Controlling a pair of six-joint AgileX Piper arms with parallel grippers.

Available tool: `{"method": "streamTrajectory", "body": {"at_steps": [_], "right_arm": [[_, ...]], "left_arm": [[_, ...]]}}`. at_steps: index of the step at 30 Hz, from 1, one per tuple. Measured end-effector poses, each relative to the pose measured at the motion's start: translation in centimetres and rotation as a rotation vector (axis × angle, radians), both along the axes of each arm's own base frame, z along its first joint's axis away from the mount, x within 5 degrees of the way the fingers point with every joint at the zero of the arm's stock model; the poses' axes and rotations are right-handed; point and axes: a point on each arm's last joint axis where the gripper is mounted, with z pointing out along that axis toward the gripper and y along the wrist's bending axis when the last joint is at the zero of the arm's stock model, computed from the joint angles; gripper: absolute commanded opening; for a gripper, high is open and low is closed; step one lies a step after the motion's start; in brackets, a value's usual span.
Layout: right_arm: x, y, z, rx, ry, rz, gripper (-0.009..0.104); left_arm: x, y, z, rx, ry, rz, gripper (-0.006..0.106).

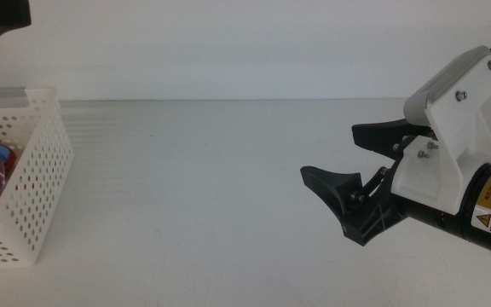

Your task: Use arms to grab the bottles and put them into the dustbin to the left of the table.

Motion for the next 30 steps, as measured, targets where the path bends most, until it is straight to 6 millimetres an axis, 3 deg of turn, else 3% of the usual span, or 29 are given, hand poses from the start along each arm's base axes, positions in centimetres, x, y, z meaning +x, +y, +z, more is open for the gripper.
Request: {"method": "streamTrajectory", "body": {"at_steps": [8, 16, 20, 23, 30], "right_arm": [[0.6, -0.8, 0.0, 0.022, 0.018, -0.052, 0.074], [1.8, -6.2, 1.9, 0.092, -0.038, -0.291, 0.074], [0.3, -9.2, 2.9, 0.127, -0.11, -0.395, 0.074], [-2.0, -11.1, 2.9, 0.15, -0.165, -0.46, 0.074], [-8.2, -13.5, -0.4, 0.195, -0.28, -0.539, 0.074]], "left_arm": [[0.2, 0.1, -0.8, -0.003, -0.011, 0.011, 0.09], [-1.4, 0.5, -5.2, -0.013, -0.059, 0.057, 0.09], [-3.4, 0.6, -6.8, -0.009, -0.062, 0.062, 0.09], [-5.2, 0.7, -8.1, 0.005, -0.083, 0.068, 0.09], [-10.0, 1.2, -10.8, 0.022, -0.248, 0.096, 0.09]]}}
